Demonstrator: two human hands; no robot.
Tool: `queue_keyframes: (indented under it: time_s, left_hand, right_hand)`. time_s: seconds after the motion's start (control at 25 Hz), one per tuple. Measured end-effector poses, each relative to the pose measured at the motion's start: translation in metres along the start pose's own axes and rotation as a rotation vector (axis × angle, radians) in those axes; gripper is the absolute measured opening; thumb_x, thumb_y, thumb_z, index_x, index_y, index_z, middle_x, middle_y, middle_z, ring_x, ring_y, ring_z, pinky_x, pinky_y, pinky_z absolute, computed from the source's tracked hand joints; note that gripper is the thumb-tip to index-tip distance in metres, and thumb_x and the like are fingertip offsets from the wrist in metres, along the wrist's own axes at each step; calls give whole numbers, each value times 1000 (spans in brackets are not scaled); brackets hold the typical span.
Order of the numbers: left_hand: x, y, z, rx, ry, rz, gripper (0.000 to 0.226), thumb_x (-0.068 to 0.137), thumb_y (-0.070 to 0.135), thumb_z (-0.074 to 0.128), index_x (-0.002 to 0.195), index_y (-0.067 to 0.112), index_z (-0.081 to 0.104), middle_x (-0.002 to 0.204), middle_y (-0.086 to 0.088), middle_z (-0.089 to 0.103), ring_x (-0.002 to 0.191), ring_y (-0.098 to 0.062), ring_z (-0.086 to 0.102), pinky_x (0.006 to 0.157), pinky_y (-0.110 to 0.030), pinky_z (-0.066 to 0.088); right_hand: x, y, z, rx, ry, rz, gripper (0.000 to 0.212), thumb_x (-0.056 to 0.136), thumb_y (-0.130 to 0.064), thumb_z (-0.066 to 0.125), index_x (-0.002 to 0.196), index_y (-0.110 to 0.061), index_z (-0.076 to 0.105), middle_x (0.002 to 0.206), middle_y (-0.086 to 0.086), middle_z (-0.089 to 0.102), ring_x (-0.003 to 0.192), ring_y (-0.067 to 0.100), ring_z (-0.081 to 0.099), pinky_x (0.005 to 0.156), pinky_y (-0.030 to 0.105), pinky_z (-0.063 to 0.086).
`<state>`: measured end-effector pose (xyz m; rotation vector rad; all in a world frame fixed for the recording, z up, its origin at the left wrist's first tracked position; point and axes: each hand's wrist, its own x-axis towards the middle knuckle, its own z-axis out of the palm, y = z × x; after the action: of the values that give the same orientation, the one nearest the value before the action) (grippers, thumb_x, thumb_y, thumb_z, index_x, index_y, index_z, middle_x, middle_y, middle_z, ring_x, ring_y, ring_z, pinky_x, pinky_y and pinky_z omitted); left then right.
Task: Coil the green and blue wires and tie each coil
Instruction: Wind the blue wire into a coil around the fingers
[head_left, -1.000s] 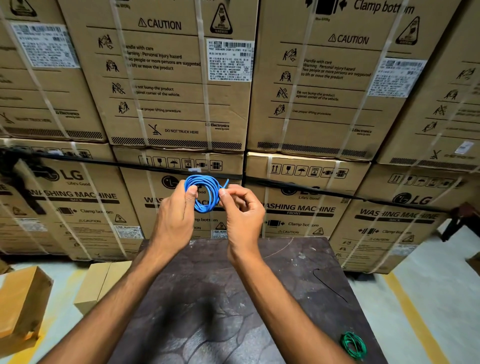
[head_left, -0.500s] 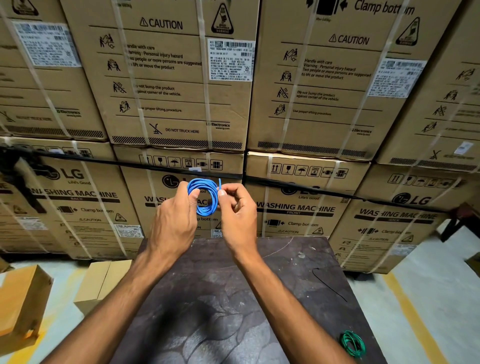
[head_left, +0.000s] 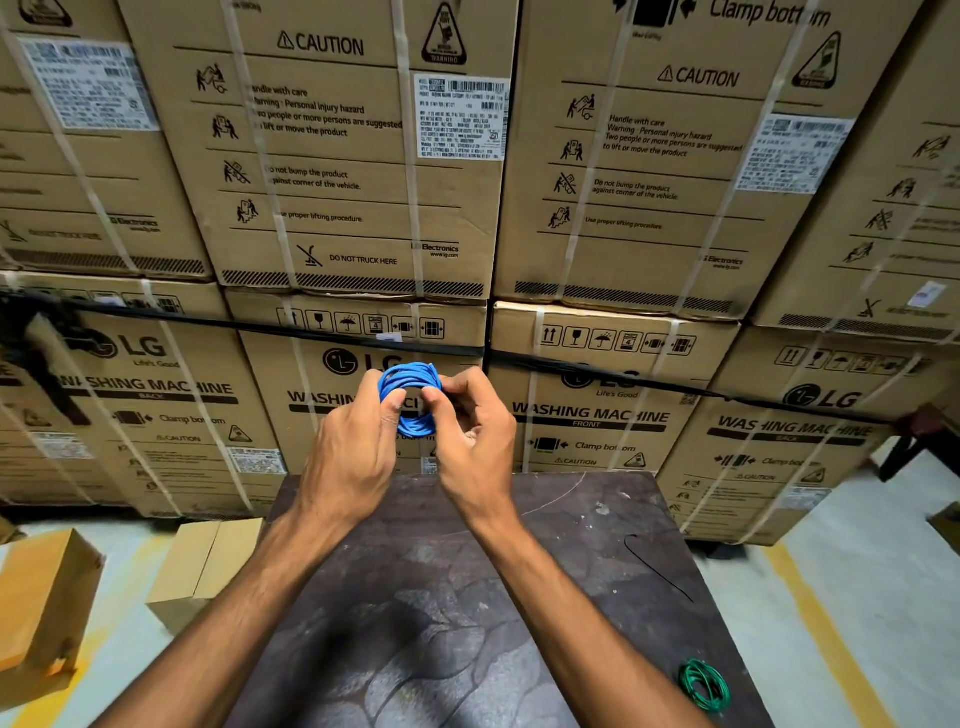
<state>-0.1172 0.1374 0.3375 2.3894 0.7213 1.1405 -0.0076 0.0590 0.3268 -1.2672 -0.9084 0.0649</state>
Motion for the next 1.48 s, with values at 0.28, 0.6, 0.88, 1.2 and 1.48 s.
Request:
queue_keyframes:
  time_s: [0.28,0.6,0.88,1.2,1.48]
  left_hand:
    - [-4,-4,3,-80,-32,11,45,106,49,24,123,21,54,60,-2,58,48,-16,54,47,-43,41]
    - [-2,-13,-12,-133,-117,47,45,107,36,42,151,35,34,106,-3,65,87,-19,64,78,-41,54]
    - [7,-23,-24,-223,-32,301,30,93,18,71,122,11,72,116,4,74,105,-7,71,85,-26,58]
    - [2,-31,-23,-559,-109,131,26,81,7,81,107,10,77,103,7,79,94,-15,76,84,-22,58]
    - [-6,-36,-20,-713,-68,19,19,77,10,84,91,22,80,94,-1,80,87,-20,76,81,-29,61]
  right_hand:
    - [0,7,0,9,37,-96,9,98,-2,66,89,-4,66,86,2,70,80,11,66,70,31,56]
    - [2,22,-7,-197,-115,-255,6,97,-1,65,91,-4,65,88,8,69,80,29,63,68,49,53]
    - [8,19,-15,-171,-262,-190,10,99,-11,66,90,-8,64,88,8,70,81,29,65,68,51,54]
    - [1,10,-21,-70,-341,-90,9,97,-12,70,89,-11,65,92,9,74,83,26,70,73,49,59]
    - [-11,5,-22,-30,-354,4,3,97,-11,71,99,-10,71,93,-2,75,83,15,72,74,38,61]
